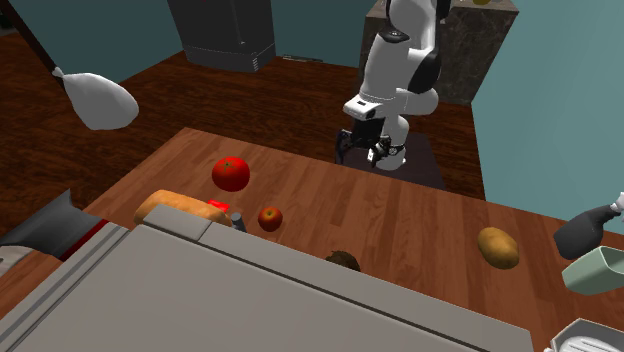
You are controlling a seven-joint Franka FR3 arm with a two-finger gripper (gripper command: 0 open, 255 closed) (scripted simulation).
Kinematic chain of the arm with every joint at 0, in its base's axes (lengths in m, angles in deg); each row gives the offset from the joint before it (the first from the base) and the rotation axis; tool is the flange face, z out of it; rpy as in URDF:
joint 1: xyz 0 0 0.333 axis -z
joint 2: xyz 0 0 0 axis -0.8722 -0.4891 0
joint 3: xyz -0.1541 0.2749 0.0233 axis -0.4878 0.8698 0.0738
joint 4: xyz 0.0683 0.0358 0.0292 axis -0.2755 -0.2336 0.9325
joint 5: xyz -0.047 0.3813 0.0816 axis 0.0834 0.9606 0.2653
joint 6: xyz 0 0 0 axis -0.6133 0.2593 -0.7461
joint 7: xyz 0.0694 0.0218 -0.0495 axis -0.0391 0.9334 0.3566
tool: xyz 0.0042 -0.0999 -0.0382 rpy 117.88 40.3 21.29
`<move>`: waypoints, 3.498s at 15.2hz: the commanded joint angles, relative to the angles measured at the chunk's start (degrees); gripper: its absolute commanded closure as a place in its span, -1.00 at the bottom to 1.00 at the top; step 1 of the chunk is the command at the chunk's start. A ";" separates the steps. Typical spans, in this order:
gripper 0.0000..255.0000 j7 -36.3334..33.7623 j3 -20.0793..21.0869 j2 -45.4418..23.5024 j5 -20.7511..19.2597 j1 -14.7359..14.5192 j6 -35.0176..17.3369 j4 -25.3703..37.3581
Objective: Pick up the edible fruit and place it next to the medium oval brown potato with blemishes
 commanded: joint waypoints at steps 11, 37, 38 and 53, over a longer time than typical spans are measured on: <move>-1.00 17.29 -13.80 -23.26 8.95 -1.97 -18.71 9.38; -1.00 44.88 -10.04 -53.70 40.64 8.66 -26.62 29.77; 1.00 44.88 -10.04 -53.70 40.63 8.65 -26.62 29.77; 1.00 42.46 -12.09 -50.99 37.50 7.16 -23.27 30.69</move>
